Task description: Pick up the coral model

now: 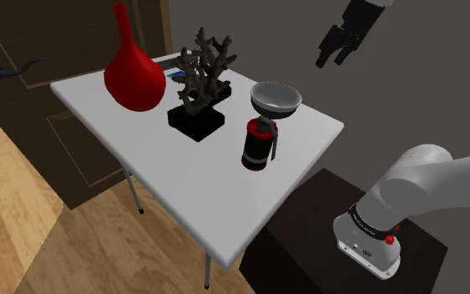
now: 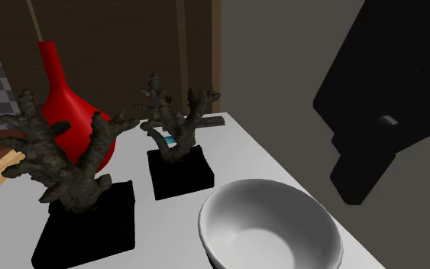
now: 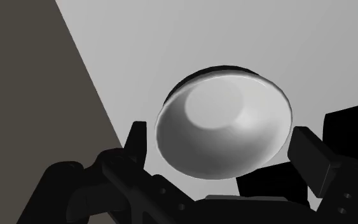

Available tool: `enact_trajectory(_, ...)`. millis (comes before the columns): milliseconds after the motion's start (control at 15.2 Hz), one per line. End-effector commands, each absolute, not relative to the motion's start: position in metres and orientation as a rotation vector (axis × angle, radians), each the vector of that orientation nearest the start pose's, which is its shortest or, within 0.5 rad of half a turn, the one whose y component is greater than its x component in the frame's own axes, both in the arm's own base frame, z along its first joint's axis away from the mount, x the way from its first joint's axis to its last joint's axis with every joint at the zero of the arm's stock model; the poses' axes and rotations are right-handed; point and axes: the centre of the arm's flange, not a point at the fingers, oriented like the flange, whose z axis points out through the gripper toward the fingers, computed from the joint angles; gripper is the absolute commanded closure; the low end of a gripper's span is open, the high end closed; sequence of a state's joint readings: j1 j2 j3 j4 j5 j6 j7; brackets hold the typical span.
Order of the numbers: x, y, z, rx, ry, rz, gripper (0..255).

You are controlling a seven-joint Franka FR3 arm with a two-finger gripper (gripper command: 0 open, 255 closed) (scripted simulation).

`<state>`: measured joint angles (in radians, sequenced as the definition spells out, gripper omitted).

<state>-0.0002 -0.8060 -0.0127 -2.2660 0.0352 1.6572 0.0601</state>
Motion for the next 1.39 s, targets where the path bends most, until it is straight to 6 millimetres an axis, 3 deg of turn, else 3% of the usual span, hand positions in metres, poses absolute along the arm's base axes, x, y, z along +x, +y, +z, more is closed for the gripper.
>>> enact_trajectory(0,0.309,-0.002,0.648,-3.076,0.107,-0.302,0)
enact_trajectory(1320,0.559,0.094,0.637,-2.943,-0.119,-0.158,0)
